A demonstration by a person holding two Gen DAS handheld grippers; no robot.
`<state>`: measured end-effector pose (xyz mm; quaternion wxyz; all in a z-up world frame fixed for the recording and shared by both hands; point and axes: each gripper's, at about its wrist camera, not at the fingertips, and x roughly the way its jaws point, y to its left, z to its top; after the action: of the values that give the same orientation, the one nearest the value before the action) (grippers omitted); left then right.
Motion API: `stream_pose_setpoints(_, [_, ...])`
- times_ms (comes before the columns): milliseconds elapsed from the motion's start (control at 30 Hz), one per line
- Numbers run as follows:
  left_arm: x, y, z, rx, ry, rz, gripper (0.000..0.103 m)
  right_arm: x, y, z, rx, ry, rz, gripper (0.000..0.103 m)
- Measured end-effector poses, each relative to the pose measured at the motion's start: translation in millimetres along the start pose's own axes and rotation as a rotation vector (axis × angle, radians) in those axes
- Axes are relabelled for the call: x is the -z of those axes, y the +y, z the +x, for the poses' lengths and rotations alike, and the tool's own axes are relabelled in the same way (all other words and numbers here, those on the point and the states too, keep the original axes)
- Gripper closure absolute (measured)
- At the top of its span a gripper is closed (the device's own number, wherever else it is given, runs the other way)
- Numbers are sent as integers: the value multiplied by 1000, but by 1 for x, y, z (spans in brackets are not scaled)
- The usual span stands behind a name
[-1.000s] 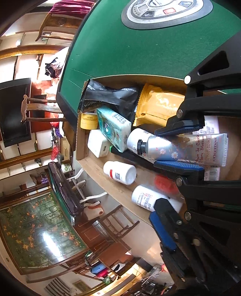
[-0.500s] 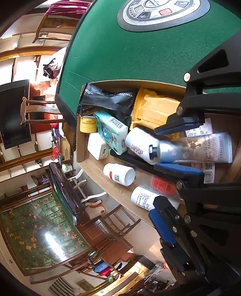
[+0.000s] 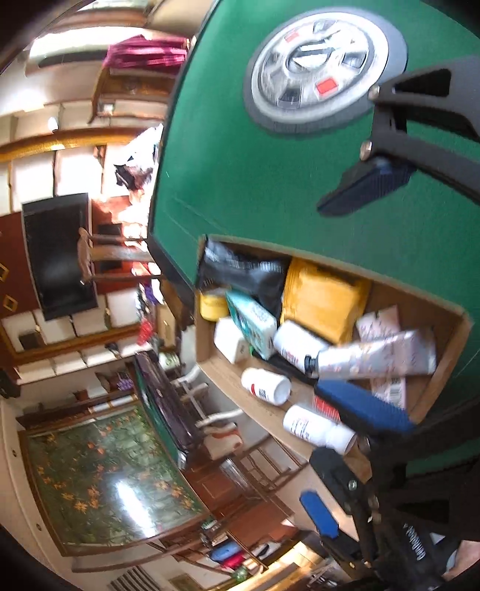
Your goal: Organize objects
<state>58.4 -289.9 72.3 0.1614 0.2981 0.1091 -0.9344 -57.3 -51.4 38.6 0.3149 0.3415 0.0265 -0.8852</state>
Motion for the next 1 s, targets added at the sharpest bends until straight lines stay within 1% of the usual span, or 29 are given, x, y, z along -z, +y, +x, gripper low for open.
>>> stream_pose_setpoints(33, [1, -4, -2, -15, 2, 10, 1, 1, -3, -6, 8, -13, -7, 0])
stream_pose_setpoints(200, [8, -22, -11, -63, -17, 59, 0, 18, -7, -48, 75, -108, -65, 0])
stream_pose_setpoints(267, [8, -29, -15, -122, -13, 90, 0, 25, -10, -65, 92, -151, -75, 0])
stream_pose_setpoints(333, [10, -34, -22, -169, -35, 103, 0, 34, -16, -79, 113, -181, -72, 0])
stream_pose_setpoints(400, [12, -37, -30, -174, -66, 110, 0, 43, -20, -89, 122, -192, -72, 0])
stream_pose_setpoints(500, [14, -41, -42, -194, -92, 133, 0, 55, -19, -94, 137, -188, -102, 0])
stream_pose_setpoints(567, [15, -44, -50, -203, -119, 143, 0, 61, -18, -93, 127, -178, -112, 0])
stream_pose_setpoints(667, [18, -47, -58, -171, -130, 162, 0, 63, -18, -88, 104, -156, -112, 0])
stream_pose_setpoints(767, [23, -47, -64, -201, -165, 161, 0, 64, -17, -88, 91, -158, -118, 0])
stream_pose_setpoints(867, [24, -45, -62, -200, -157, 153, 0, 68, -15, -89, 89, -161, -124, 0])
stream_pose_setpoints(1000, [25, -43, -60, -215, -146, 140, 0, 71, -14, -84, 83, -139, -121, 0])
